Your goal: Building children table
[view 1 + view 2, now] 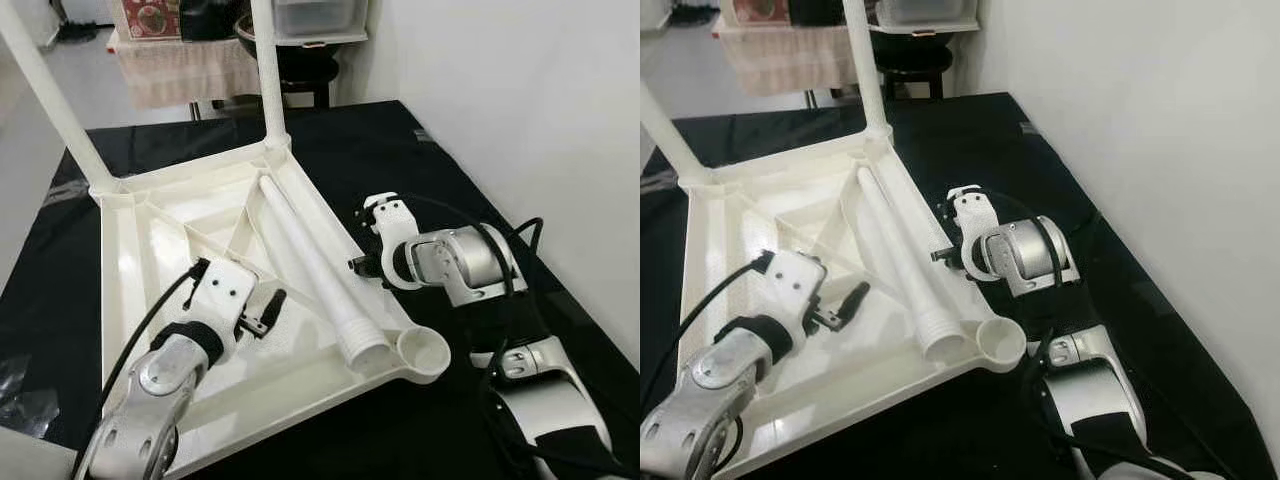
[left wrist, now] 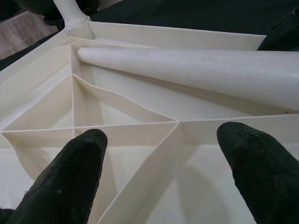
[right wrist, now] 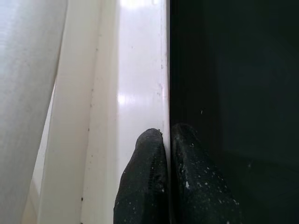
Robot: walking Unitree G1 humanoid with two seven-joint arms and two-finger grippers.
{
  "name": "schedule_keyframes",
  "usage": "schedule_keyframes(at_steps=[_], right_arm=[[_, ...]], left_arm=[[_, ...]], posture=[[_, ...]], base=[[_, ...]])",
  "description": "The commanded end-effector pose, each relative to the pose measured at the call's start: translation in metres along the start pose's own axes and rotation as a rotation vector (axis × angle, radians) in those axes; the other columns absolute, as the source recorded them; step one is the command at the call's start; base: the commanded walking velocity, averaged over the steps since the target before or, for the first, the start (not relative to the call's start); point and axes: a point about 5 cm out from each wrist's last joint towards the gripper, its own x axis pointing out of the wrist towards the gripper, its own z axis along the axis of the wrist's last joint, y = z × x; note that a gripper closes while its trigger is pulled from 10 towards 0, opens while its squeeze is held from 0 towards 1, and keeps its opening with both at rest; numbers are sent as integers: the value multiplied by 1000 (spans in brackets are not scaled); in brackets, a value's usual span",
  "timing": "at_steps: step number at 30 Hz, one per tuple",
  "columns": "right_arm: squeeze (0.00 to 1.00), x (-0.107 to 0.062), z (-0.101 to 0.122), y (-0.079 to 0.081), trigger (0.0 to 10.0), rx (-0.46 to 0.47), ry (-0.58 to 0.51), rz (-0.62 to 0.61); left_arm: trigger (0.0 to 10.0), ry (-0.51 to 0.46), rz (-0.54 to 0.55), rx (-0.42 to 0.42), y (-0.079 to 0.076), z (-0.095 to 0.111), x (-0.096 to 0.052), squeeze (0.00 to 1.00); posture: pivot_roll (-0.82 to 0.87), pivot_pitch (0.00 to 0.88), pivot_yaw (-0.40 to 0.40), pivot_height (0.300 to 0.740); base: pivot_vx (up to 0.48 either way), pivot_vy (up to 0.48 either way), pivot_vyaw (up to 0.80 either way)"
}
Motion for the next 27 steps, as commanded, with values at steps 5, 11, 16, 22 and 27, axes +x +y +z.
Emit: schedule_keyframes(at_steps=[5,11,16,22,27], right_arm=[[176,-14,17,8,10000,-106,-151,119],[1000,-9,7,7,10000,-111,-113,107],[1000,-10,10,5,10000,-101,-132,100],[1000,-14,10,16,10000,-167,-124,146],[1000,-13,-3,34,10000,-243,-41,197]], left_arm=[[10000,-12,-135,33,-15,-2,-5,0],[10000,-11,-191,43,-24,-3,-6,0],[10000,-13,-195,42,-23,-3,-6,0],[10000,-11,-242,23,-28,-4,-8,0],[10000,16,-287,9,-34,-10,-14,0]], posture=[[-106,119,-29,740],[-103,122,-26,740],[-102,122,-26,740],[-107,124,-28,740],[-110,127,-29,740]], base=[[0,0,0],[0,0,0],[0,0,0],[0,0,0],[0,0,0]])
